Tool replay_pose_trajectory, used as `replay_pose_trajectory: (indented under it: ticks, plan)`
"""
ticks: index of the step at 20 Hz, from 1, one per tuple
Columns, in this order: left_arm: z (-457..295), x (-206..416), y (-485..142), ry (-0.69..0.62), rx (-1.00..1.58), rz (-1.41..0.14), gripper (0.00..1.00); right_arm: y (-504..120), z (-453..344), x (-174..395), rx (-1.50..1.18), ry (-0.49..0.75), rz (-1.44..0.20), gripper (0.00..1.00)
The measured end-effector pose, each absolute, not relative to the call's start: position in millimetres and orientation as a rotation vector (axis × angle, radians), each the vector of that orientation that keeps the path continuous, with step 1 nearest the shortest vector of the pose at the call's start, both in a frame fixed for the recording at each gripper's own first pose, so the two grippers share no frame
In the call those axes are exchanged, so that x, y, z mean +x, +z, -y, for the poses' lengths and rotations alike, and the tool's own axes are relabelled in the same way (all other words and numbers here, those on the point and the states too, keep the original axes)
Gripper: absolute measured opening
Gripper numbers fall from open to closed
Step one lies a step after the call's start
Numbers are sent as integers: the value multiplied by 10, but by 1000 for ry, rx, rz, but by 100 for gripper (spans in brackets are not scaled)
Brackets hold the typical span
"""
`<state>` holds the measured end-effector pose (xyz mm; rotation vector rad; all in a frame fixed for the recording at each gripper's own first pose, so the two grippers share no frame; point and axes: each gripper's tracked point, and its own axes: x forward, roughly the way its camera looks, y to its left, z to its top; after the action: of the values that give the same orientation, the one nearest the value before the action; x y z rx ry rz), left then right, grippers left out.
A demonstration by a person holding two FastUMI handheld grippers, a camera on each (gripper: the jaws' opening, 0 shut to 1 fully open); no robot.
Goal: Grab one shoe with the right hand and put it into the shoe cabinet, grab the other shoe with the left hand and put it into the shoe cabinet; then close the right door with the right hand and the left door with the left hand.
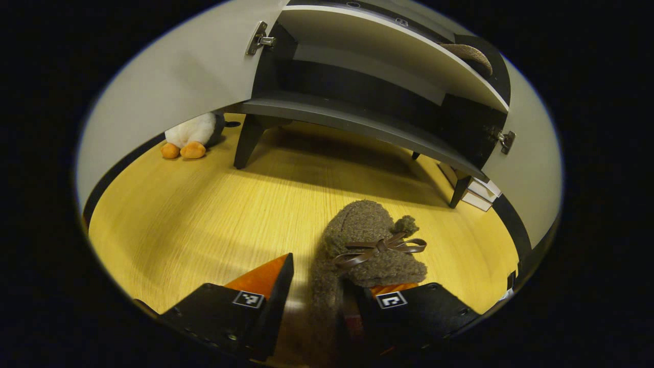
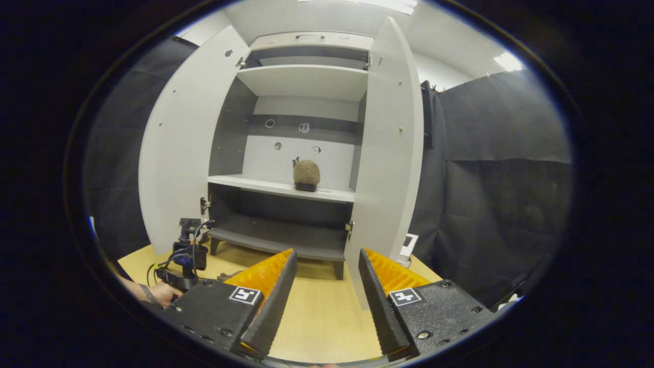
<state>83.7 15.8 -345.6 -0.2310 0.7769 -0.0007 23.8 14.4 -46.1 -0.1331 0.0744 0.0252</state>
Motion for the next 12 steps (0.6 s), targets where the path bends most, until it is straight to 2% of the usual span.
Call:
replay_pose_trajectory:
  ticks: [1,2,3,4,5,6,9,10,12]
  plan:
    - [-140,827,-3437,2,-225,-769,53,-468,-149,243,-135,27,-76,78]
    - [-149,841,-3445,3,-212,-759,37,-482,-153,245,-137,29,-79,78]
    - [-207,832,-3415,19,-204,-749,37,-492,-167,251,-138,33,-82,78]
    - [-227,889,-3443,36,-213,-738,14,-511,-179,250,-138,39,-84,77]
    - [-244,865,-3440,46,-219,-742,13,-516,-199,250,-138,46,-88,77]
    - [-265,820,-3404,67,-217,-740,4,-515,-209,253,-139,51,-87,78]
    - [-320,738,-3133,101,-204,-689,2,-475,-255,248,-145,66,-69,77]
    - [-316,705,-2981,103,-198,-665,1,-465,-276,260,-147,71,-65,81]
    - [-248,616,-2559,89,-206,-613,2,-494,-316,264,-142,86,-68,78]
